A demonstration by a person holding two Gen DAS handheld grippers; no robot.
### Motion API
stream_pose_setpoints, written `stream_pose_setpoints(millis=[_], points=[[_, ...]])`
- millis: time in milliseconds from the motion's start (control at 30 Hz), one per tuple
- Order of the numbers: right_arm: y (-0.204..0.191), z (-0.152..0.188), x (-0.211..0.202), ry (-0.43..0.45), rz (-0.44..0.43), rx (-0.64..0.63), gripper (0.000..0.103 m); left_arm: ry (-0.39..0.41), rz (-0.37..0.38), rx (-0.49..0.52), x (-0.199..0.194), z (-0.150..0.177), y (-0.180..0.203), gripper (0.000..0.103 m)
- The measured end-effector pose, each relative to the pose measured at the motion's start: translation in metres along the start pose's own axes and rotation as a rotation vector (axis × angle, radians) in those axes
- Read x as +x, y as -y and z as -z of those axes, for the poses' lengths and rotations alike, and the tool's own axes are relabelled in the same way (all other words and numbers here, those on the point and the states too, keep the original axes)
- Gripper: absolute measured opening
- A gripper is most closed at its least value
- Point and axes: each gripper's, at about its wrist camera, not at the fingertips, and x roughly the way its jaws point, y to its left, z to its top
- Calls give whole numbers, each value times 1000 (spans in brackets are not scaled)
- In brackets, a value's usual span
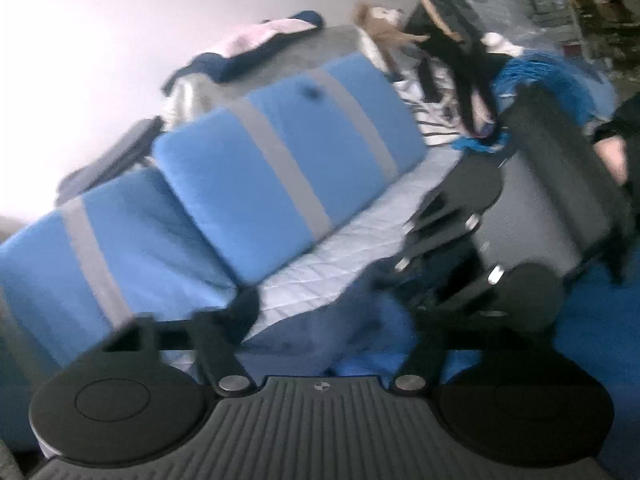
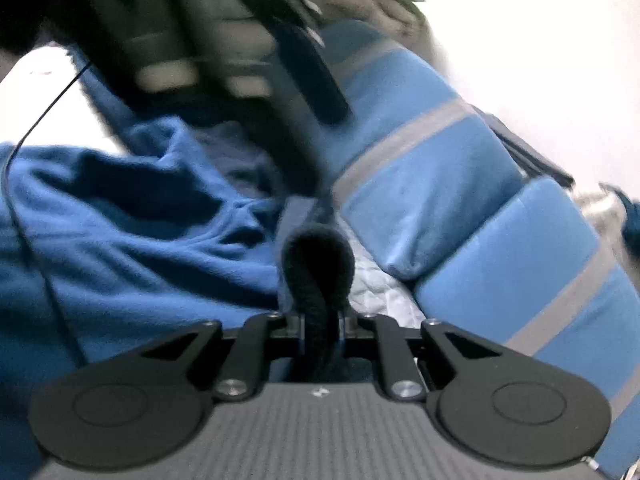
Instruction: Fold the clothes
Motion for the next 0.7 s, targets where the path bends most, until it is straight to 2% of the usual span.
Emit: stream_pose_setpoints(millis=[100, 167, 333, 500, 533, 667, 700], points=[[22, 1, -9, 10, -23, 114, 14, -60, -73, 67, 13, 4, 8, 73], [29, 1, -16, 24, -32, 136, 13, -105, -109, 140, 25, 7, 19, 73], [26, 2, -33, 54, -53, 85, 13, -178, -114, 275, 54, 14, 37, 73], [18, 5, -40, 64, -80, 7, 13, -209, -87, 366, 74, 16, 50, 73], [16, 6, -41, 67, -86, -11, 13, -213, -77, 386, 77, 17, 52, 68], [11, 9, -42, 70, -103, -53, 13, -233, -42, 425, 83, 19, 58, 35], [10, 10, -41, 71, -107, -53, 13, -242, -35, 427, 84, 20, 59, 32]])
